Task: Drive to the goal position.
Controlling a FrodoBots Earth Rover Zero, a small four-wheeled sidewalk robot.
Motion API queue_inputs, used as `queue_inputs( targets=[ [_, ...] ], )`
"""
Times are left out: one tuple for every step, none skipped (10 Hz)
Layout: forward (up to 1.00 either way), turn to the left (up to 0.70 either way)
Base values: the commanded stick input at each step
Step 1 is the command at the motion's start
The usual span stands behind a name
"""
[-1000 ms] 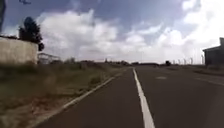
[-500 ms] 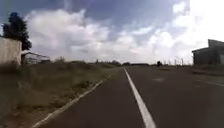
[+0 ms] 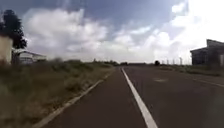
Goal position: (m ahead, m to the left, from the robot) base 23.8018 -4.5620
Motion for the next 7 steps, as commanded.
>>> queue_inputs(
  targets=[
    [1.0, 0.0],
    [1.0, 0.0],
    [1.0, 0.0],
    [1.0, 0.0],
    [1.0, 0.0],
    [1.0, 0.0],
    [1.0, -0.1]
  ],
)
